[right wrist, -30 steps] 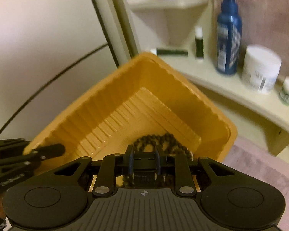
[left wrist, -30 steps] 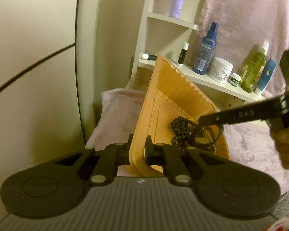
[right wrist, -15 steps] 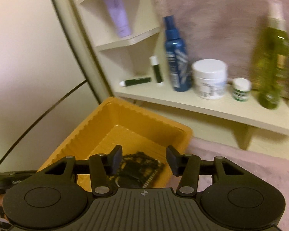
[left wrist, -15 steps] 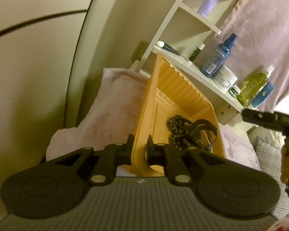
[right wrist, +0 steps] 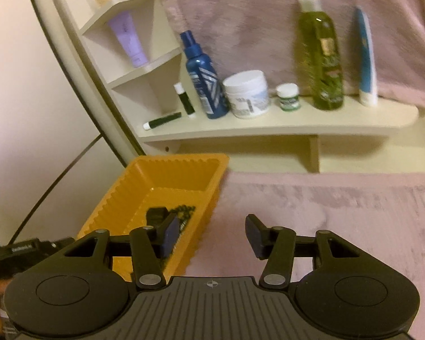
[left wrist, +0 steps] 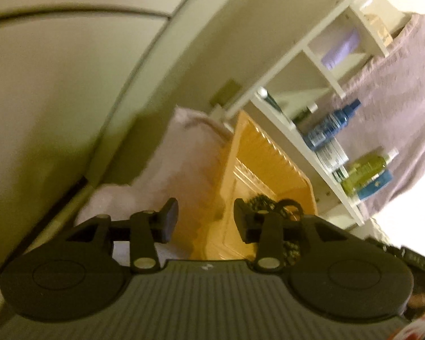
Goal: Organize jewelry
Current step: 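Set the orange tray flat on the bed and open the left gripper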
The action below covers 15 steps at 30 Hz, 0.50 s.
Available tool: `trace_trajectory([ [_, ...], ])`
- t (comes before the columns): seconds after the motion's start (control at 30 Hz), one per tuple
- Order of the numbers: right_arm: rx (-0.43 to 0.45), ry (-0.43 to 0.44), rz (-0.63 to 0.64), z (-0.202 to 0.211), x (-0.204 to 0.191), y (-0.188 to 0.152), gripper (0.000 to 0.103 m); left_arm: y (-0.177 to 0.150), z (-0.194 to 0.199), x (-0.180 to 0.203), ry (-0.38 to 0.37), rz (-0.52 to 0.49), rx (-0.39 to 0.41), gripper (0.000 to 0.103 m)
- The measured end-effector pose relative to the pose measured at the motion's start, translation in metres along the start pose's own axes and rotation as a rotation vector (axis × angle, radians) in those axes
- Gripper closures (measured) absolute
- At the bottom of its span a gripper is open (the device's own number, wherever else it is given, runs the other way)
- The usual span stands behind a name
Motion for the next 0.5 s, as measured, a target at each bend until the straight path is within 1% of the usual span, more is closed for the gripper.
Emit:
trace_trajectory([
  [0.03, -0.003, -0.009, -0.008, 0.005, 0.002, -0.007, 0.048, -0.001, 0.008, 0.004, 0.026, -0.020, 0.024, 0.060],
  [0.07, -0.005, -0.021, -0.018, 0.009, 0.003, -0.013, 0.045, -0.003, 0.016, 0.008, 0.054, -0.043, 0.043, 0.055],
  [0.1, -0.008, -0.042, -0.031, 0.012, 0.005, -0.020, 0.044, -0.005, 0.024, 0.015, 0.090, -0.076, 0.063, 0.047],
  [0.13, -0.014, -0.066, -0.043, 0.014, 0.007, -0.025, 0.040, -0.008, 0.031, 0.023, 0.129, -0.116, 0.079, 0.042],
  [0.2, -0.028, -0.112, -0.063, 0.019, 0.009, -0.038, 0.038, -0.015, 0.042, 0.040, 0.185, -0.192, 0.098, 0.028],
  [0.23, -0.033, -0.131, -0.074, 0.023, 0.010, -0.045, 0.036, -0.020, 0.046, 0.050, 0.209, -0.231, 0.098, 0.024],
  [0.27, -0.040, -0.151, -0.089, 0.026, 0.012, -0.051, 0.035, -0.025, 0.048, 0.059, 0.232, -0.263, 0.091, 0.016],
  [0.3, -0.046, -0.167, -0.102, 0.030, 0.012, -0.058, 0.034, -0.032, 0.049, 0.069, 0.248, -0.304, 0.079, 0.011],
  [0.33, -0.049, -0.177, -0.108, 0.034, 0.012, -0.065, 0.033, -0.039, 0.048, 0.079, 0.263, -0.347, 0.059, 0.009],
  [0.4, -0.052, -0.210, -0.112, 0.041, 0.011, -0.076, 0.032, -0.053, 0.044, 0.096, 0.294, -0.424, 0.013, 0.002],
  [0.43, -0.051, -0.232, -0.115, 0.046, 0.010, -0.082, 0.030, -0.061, 0.041, 0.106, 0.304, -0.464, -0.009, 0.001],
  [0.5, -0.050, -0.261, -0.127, 0.055, 0.009, -0.093, 0.028, -0.074, 0.037, 0.118, 0.290, -0.507, -0.035, 0.001],
])
Point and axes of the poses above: each gripper's, at about its wrist camera, not at the fingertips, and z roughly against the way its jaws point, x to its right, y to its top, the point moved 3 cm from there along -z, roughly the way its jaws point, and after that the axes turned 13 degrees about -x, right-handed, at the moved point
